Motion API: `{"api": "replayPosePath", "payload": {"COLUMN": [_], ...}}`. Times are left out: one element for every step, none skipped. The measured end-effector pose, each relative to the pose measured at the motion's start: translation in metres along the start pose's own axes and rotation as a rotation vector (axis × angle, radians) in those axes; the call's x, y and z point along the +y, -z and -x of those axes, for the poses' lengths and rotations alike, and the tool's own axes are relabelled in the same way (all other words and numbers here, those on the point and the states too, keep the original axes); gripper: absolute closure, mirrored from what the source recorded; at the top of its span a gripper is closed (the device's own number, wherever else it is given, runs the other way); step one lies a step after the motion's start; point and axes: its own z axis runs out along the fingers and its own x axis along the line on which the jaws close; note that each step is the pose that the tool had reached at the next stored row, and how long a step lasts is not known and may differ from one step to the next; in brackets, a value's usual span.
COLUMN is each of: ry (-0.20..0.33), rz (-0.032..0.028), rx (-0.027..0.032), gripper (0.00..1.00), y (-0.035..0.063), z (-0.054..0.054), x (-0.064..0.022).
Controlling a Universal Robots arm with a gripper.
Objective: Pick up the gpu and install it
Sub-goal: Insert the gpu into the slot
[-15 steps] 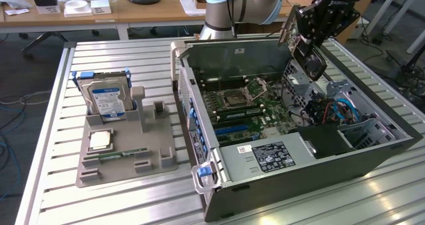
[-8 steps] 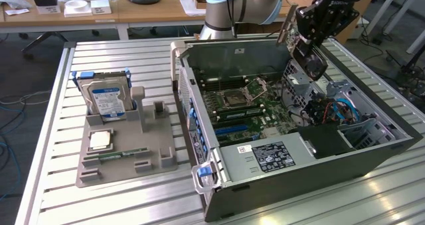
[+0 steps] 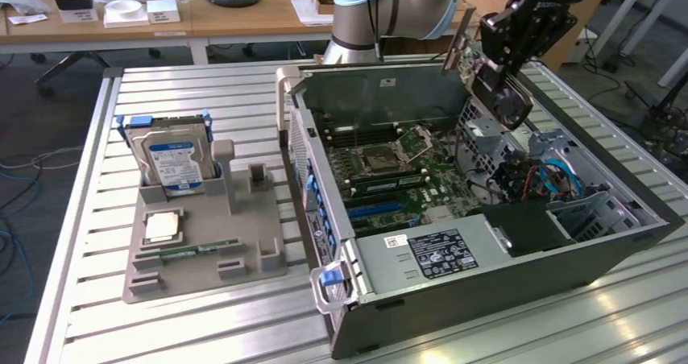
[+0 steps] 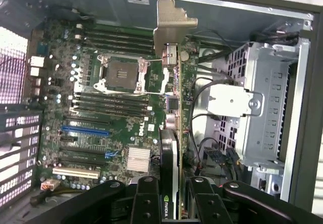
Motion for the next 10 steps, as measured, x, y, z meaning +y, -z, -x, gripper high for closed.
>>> {"api": "replayPosePath", "payload": {"ry": [0.013,0.025,0.038,0.052,0.064,0.075,0.086,0.098,0.108,0.116], "rz": [0.0002,0.0004,0.0007,0.0011,0.0013,0.0015,0.0016,0.0019,0.0021,0.0023], "rx": [0.0009,0.0018,0.0026,0.0035,0.0044,0.0051,0.0058,0.0067,0.0073,0.0079], "gripper": [0.73,0.73,0.73,0.73,0.73,0.73,0.73,0.73,0.73,0.73], "y": [0.0,0.0,-0.0001,-0.0002,-0.0002,-0.0003,-0.0003,-0.0003,-0.0003,-0.0004], "z": [-0.0003,-0.0004,-0.0005,-0.0006,-0.0008,-0.0009,-0.001,-0.001,-0.0011,-0.0012], "x": [0.0,0.0,0.0001,0.0001,0.0001,0.0001,0.0001,0.0001,0.0001,0.0001]}}
